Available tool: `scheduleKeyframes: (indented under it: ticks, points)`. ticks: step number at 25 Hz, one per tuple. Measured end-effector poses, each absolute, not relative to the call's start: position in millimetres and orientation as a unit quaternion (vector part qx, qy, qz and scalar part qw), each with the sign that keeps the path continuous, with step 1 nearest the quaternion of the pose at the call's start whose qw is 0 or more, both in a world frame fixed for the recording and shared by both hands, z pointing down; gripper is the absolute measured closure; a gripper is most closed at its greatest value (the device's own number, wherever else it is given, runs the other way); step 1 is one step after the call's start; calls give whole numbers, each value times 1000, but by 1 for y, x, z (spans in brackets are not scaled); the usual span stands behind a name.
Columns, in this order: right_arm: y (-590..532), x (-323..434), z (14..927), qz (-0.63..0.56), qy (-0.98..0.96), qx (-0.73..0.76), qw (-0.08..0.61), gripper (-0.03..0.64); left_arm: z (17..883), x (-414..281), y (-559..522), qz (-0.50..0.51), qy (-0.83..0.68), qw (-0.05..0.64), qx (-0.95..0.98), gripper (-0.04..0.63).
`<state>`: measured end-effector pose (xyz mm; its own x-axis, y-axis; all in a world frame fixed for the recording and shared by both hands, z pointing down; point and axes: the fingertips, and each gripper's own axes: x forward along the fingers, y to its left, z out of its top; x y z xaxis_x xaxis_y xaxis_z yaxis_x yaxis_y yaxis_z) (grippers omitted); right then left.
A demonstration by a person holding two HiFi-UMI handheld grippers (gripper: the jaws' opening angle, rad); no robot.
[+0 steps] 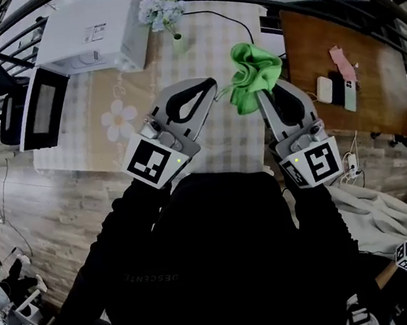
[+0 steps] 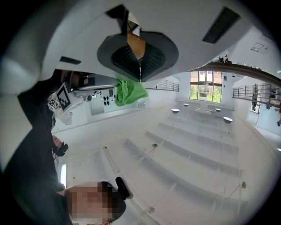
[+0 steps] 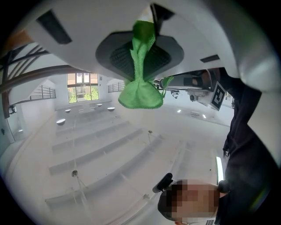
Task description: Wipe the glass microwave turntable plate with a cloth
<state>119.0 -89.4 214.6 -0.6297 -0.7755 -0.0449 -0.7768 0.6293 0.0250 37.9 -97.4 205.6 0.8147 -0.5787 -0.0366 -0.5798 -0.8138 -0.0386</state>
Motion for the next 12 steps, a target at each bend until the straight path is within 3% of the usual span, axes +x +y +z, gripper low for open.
scheduleKeyframes:
  ticks: [12]
  points:
    - [-81, 121, 218, 20, 901, -433, 15, 549, 214, 40, -92, 3, 303, 16, -953, 574]
